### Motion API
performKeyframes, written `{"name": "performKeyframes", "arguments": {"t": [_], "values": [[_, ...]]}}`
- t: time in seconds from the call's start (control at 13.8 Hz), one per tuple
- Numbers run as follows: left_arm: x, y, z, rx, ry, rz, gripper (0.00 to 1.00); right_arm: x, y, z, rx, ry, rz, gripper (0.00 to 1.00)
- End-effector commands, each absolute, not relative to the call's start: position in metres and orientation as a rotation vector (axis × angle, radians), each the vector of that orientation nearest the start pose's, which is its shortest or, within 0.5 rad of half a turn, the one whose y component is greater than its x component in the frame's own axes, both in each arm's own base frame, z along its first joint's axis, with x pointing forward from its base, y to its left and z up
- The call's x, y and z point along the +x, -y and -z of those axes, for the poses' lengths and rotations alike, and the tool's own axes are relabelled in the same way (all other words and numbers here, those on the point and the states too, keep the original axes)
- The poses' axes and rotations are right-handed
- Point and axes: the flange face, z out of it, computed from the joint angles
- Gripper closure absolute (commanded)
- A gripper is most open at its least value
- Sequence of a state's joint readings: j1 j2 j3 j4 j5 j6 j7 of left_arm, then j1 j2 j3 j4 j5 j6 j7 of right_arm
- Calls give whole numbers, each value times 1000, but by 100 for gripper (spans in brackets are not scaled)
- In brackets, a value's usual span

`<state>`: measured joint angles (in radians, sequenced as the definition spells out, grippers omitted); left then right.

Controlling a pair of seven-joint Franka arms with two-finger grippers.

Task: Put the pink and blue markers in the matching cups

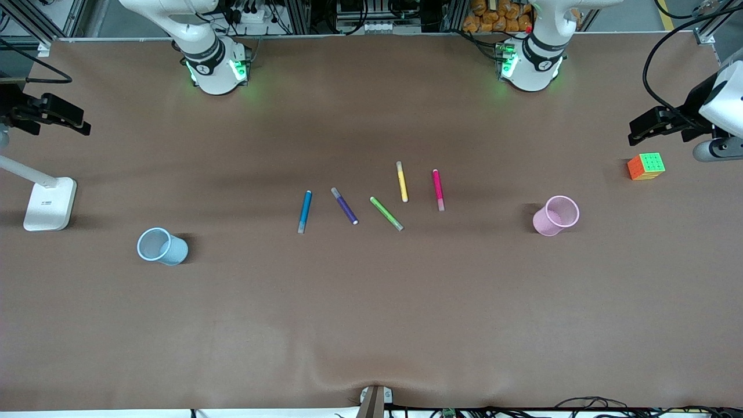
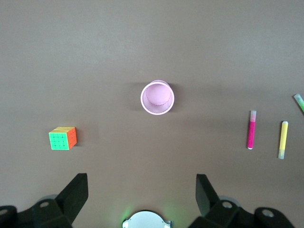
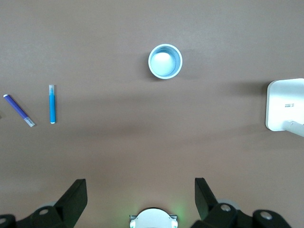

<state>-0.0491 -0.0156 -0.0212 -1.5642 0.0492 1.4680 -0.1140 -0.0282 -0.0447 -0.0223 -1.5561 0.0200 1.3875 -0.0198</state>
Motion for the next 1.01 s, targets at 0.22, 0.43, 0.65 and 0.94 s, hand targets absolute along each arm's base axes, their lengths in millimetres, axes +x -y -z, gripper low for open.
{"name": "performKeyframes", "arguments": {"t": [0.22, 0.43, 0.65, 0.94], "values": [[552, 53, -613, -3117, 29, -211, 0, 521, 23, -642, -3098, -55, -198, 0], [554, 58, -602, -3114, 17, -254, 0, 521, 24, -642, -3098, -60, -198, 0], [555, 56, -592, -3114, 23, -306, 0, 521, 24, -642, -3098, -58, -198, 0], [562, 59, -569, -3093, 77, -392, 0, 521, 24, -642, -3098, -60, -196, 0]]}}
